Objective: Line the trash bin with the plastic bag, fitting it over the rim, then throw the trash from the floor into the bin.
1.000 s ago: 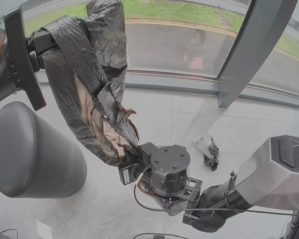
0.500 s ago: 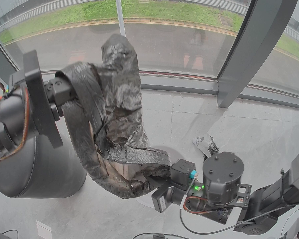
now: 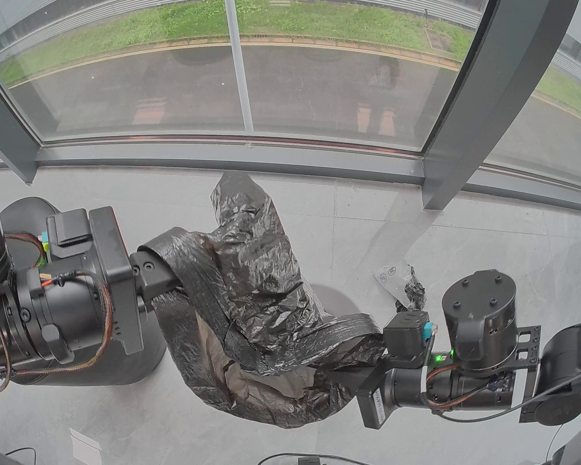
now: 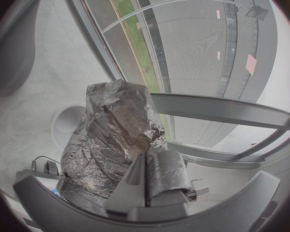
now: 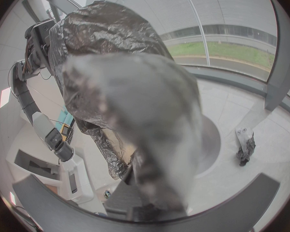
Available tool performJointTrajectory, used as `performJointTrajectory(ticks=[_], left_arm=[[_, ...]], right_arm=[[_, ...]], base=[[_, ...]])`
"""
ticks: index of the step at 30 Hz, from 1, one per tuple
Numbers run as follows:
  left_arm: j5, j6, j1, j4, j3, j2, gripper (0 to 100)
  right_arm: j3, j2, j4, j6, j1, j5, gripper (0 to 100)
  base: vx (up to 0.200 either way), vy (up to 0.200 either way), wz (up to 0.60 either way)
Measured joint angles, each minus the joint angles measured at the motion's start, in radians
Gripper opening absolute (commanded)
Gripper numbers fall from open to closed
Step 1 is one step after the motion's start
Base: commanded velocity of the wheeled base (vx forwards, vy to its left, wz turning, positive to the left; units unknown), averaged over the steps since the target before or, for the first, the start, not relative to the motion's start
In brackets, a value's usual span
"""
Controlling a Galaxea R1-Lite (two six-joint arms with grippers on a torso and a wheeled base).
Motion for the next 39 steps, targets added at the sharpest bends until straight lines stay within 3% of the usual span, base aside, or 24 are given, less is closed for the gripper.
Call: performJointTrajectory(ticks=[16, 19, 25, 39], left_arm=[[0.002, 0.135, -0.010, 0.063, 0.111, 0.077, 0], [-0.009, 0.147, -0.015, 0.122, 0.116, 0.103, 0], [-0.106, 0.149, -0.021, 0.175, 0.116, 0.137, 0], [-0.116, 0.179, -0.017, 0.122, 0.105, 0.231, 0]], right_arm=[[-0.206, -0.167, 0.599, 0.155, -0.143, 0.301, 0], [-0.240, -0.174, 0.622, 0.180, -0.165, 0.327, 0], [-0.253, -0.164, 0.626, 0.187, -0.191, 0.345, 0], [-0.255, -0.087, 0.596, 0.182, -0.222, 0.346, 0]], base=[[0.000, 0.000, 0.00], [0.000, 0.000, 0.00], [0.000, 0.000, 0.00], [0.000, 0.000, 0.00]])
